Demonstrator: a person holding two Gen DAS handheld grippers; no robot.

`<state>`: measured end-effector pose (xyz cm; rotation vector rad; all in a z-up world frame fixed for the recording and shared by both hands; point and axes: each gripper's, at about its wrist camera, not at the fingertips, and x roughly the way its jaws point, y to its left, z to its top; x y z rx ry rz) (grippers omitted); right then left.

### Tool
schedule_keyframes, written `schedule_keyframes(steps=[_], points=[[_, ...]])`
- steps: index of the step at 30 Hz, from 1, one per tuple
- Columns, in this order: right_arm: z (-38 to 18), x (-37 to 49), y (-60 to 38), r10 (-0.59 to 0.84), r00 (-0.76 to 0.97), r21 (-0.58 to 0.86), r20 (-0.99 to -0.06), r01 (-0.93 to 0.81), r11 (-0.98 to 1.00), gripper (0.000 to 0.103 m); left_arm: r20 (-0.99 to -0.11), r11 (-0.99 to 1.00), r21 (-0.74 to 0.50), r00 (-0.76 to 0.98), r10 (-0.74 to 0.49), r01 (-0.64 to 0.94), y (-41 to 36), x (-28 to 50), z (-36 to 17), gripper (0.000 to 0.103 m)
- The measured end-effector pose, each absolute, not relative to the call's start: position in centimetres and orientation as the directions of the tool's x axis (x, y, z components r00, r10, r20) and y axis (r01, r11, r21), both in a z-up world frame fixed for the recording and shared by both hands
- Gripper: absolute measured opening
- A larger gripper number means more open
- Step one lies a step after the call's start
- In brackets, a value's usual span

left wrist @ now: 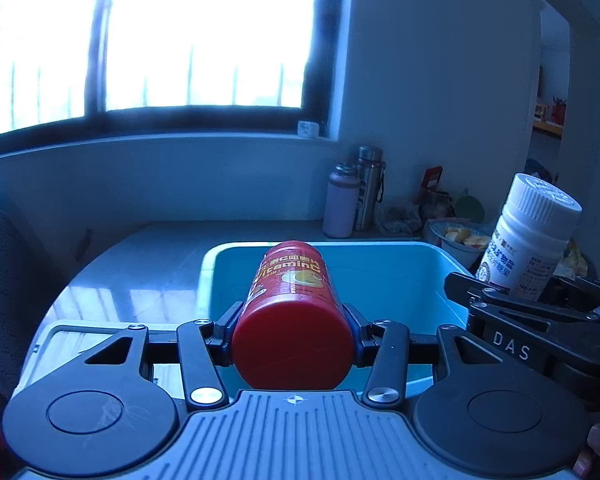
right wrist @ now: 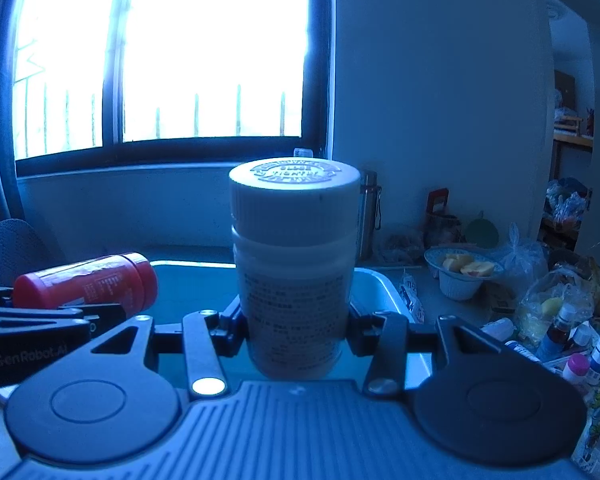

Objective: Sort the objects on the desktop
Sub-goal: 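Carry both bottles over the teal bin with both grippers, then open both grippers to drop the bottles into the teal bin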

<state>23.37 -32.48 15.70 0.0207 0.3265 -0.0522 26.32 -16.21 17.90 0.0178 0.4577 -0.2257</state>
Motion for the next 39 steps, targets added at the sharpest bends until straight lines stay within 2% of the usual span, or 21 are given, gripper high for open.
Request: schedule_keyframes(steps=[17, 20, 24, 28, 30, 39], points=[[11.5, 30.8, -34.3, 0.014, 0.856, 0.031, -0.517, 0.003, 1.0, 0.048, -0.563, 0.989, 0.002, 0.817, -0.122, 0.149, -18.4, 32.1, 13.7, 0.05], [11.6, 30.8, -34.1, 0.005, 0.862, 0.02, -0.508, 0.006, 1.0, 0.052, -0.558, 0.992, 0.01, 0.824, -0.097, 0.123, -18.1, 32.2, 13.5, 0.053], [12.0, 30.9, -34.0, 0.002, 0.869, 0.015, -0.494, 0.007, 1.0, 0.062, -0.562, 0.994, 0.024, 0.823, -0.077, 0.109, -17.9, 32.5, 13.7, 0.055], [12.1, 30.9, -34.2, 0.013, 0.869, 0.026, -0.494, -0.001, 1.0, 0.064, -0.568, 0.994, 0.021, 0.819, -0.077, 0.107, -18.0, 32.8, 13.8, 0.057], [12.0, 31.0, -34.4, 0.015, 0.869, 0.024, -0.494, -0.003, 1.0, 0.065, -0.566, 0.994, 0.024, 0.821, -0.075, 0.108, -18.2, 32.8, 13.7, 0.063], [12.3, 30.7, -35.0, 0.051, 0.876, 0.045, -0.479, -0.034, 0.998, 0.066, -0.548, 0.996, 0.023, 0.835, -0.055, 0.081, -18.4, 32.3, 14.2, 0.064]])
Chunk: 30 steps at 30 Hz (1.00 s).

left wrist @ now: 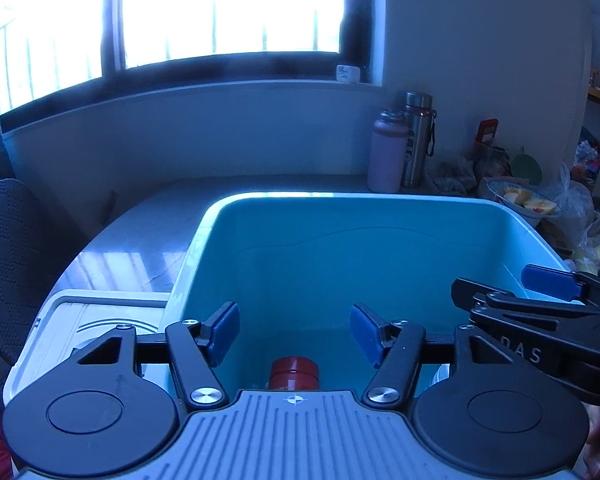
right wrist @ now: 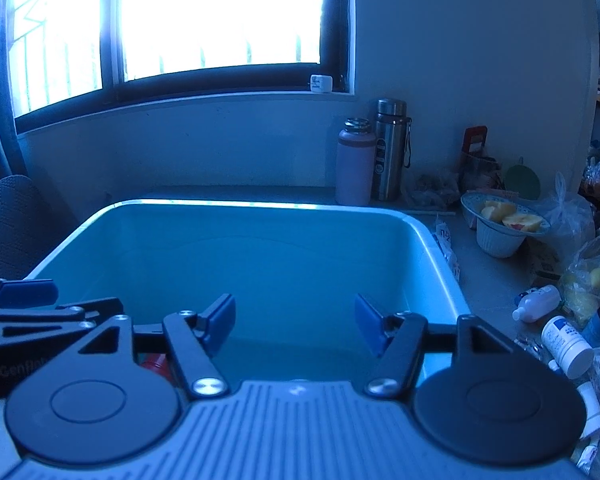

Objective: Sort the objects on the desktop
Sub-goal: 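Open both grippers to drop the bottles into the teal bin, then move the right tool toward the upright red Vitamin C bottle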

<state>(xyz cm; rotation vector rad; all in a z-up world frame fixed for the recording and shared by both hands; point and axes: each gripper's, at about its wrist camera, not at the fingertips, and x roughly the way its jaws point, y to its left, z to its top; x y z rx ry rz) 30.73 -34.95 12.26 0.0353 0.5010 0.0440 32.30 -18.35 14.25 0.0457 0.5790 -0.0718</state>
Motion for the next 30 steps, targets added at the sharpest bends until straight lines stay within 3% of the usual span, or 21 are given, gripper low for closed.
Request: schedule_keyframes(steps=[5, 9, 18, 25, 30], points=[[12.8, 30.2, -35.4, 0.068, 0.886, 0.046, -0.459, -0.052, 0.998, 0.073, -0.527, 0.998, 0.015, 0.849, -0.044, 0.061, -18.5, 31.5, 15.2, 0.064], [13.6, 29.1, -35.7, 0.072, 0.899, 0.062, -0.431, -0.05, 0.997, 0.077, -0.506, 0.998, 0.01, 0.861, -0.043, 0.056, -18.5, 30.1, 16.0, 0.073], [14.4, 23.4, -34.1, 0.015, 0.939, 0.037, -0.343, -0.003, 0.999, 0.086, -0.466, 0.994, 0.027, 0.881, -0.081, 0.105, -17.4, 25.2, 16.9, 0.08], [12.9, 17.6, -32.0, -0.026, 0.943, -0.01, -0.333, 0.024, 1.0, 0.094, -0.463, 0.993, 0.027, 0.882, -0.09, 0.116, -15.6, 19.9, 15.3, 0.082], [10.3, 14.2, -31.2, -0.027, 0.927, 0.014, -0.375, 0.035, 0.999, 0.096, -0.505, 0.995, 0.014, 0.86, -0.074, 0.094, -13.9, 16.4, 12.6, 0.082]])
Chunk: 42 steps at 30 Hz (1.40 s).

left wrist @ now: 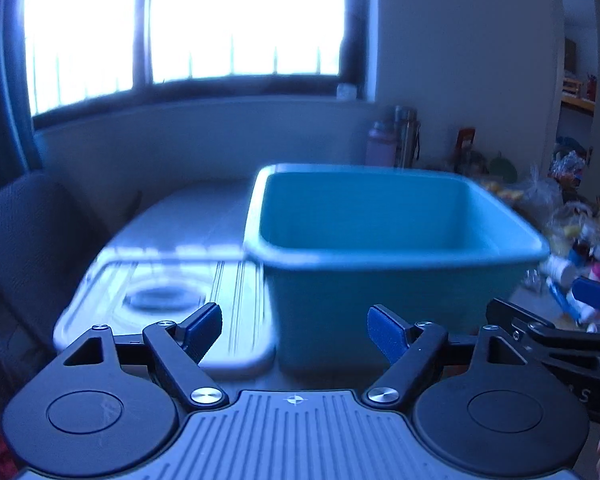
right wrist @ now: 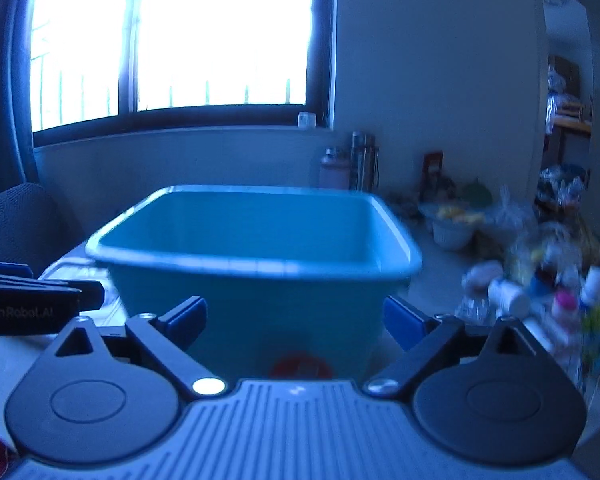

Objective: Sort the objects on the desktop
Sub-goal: 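Move the right tool toward the upright red Vitamin C bottle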

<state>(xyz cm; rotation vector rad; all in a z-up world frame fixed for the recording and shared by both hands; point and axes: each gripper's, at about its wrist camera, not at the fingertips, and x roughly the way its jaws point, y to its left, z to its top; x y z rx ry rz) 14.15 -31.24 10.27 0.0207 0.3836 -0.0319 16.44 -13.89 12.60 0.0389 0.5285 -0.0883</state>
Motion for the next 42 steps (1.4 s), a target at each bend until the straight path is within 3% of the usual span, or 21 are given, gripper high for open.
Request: schedule_keyframes(steps=[8, 16, 42], points=[[5.4, 10.9, -30.8, -0.029, 0.918, 0.051, -0.395, 0.053, 0.997, 0.096, -0.549, 0.999, -0.041, 0.835, -0.029, 0.008, -10.7, 12.3, 7.8, 0.082], [2.4, 9.6, -30.1, -0.033, 0.913, 0.069, -0.406, 0.067, 0.995, 0.096, -0.564, 1.0, 0.019, 0.826, -0.008, 0.022, -10.6, 11.0, 4.9, 0.082], [-2.0, 12.0, -31.8, -0.029, 0.897, 0.113, -0.441, 0.088, 0.99, 0.096, -0.581, 0.997, 0.069, 0.814, 0.015, 0.031, -12.7, 12.1, 3.0, 0.082]])
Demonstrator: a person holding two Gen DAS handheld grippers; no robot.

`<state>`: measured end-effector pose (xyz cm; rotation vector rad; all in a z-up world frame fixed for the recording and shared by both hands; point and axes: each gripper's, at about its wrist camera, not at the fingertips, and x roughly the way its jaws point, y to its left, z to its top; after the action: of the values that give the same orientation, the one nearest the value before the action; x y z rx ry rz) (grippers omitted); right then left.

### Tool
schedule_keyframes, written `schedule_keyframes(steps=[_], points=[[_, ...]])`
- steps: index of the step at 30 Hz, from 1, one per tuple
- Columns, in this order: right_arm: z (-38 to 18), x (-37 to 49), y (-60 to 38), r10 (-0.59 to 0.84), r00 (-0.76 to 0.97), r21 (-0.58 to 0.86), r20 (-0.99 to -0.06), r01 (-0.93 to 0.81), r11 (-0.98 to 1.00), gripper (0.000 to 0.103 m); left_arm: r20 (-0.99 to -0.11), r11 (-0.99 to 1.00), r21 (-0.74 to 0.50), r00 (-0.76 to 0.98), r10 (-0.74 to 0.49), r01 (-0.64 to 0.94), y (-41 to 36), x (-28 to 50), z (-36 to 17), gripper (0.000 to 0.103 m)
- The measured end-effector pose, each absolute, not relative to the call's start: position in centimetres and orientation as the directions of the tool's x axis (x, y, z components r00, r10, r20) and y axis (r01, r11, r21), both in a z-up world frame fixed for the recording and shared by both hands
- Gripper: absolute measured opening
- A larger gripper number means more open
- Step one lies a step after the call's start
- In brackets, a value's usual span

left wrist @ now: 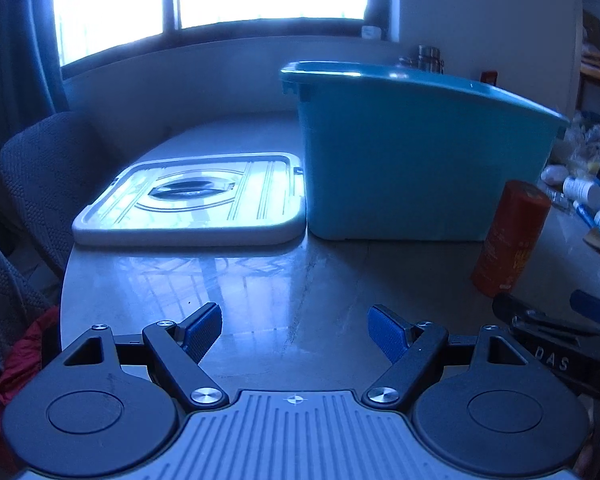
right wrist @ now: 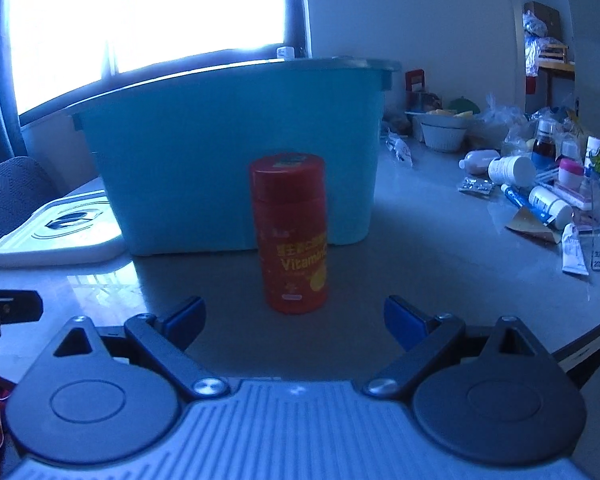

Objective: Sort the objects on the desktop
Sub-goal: 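Move the right tool toward the upright red Vitamin C bottle, then close the right gripper on the upright red bottle and lift it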

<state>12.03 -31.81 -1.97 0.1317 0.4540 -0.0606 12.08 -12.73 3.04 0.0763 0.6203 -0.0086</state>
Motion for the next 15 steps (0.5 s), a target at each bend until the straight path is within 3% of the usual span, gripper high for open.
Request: schedule_keyframes(steps=[15], points=[[-3.0, 16.5, -33.1, -0.003, 0.889, 0.125, -0.459, 0.069, 0.99, 0.096, -0.609, 0.997, 0.079, 0.793, 0.032, 0.02, -13.6, 14.4, 2.4, 0.082]])
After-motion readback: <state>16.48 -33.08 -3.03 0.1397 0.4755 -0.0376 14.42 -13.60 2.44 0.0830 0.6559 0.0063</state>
